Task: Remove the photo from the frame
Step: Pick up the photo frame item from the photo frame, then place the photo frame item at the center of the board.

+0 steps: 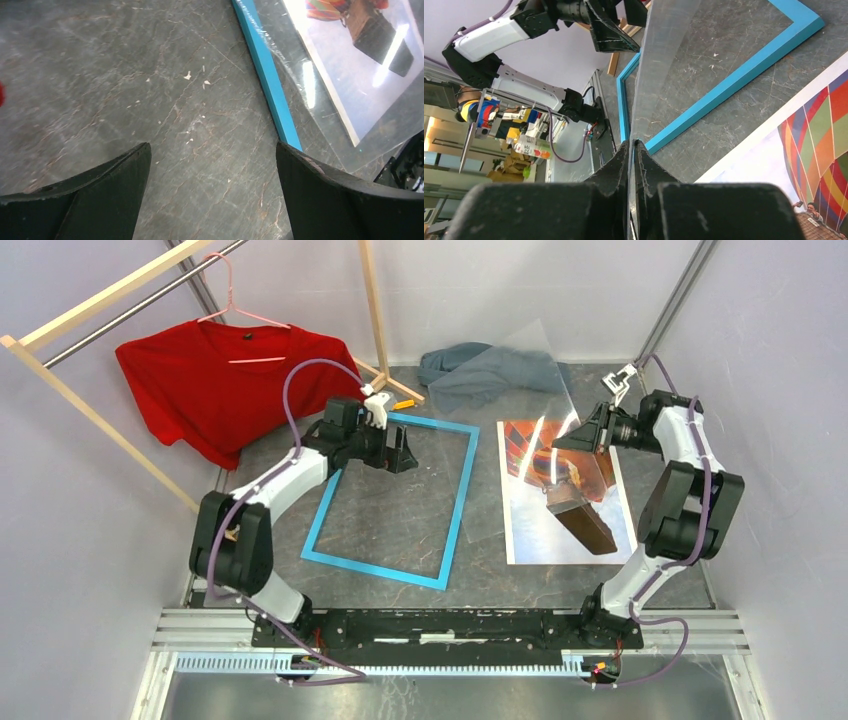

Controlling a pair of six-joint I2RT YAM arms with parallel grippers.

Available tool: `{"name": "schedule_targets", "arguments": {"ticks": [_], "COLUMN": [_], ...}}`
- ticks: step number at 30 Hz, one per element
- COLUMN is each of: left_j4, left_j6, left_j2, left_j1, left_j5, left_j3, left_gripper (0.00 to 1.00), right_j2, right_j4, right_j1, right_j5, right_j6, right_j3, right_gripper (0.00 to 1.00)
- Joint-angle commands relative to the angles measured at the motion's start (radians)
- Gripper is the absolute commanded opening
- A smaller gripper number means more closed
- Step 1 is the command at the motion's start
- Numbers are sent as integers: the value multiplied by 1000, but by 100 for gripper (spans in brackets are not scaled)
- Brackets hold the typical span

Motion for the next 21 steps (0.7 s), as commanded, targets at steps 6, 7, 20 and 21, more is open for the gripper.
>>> {"name": "schedule_targets", "arguments": {"ticks": [6,7,20,21], "left_j4": [353,370,460,468], "left_j6": [-162,-174,-268,-278], "left_j2": [138,153,306,313], "left_j1": [-15,-18,-83,-88], "left_j5": [157,156,138,136], "left_j3": [-50,-50,-13,-13], "left_gripper": [100,100,100,100], "right_j2": [58,63,144,149], "right_j4": [-9,-9,-7,-7], "right_j1": [25,25,26,25], "right_j5": [-56,-57,-51,-50], "right_j6": [-89,-96,-177,-187], "right_j3": [-43,-51,-113,-117], "right_gripper": [9,9,21,24]}}
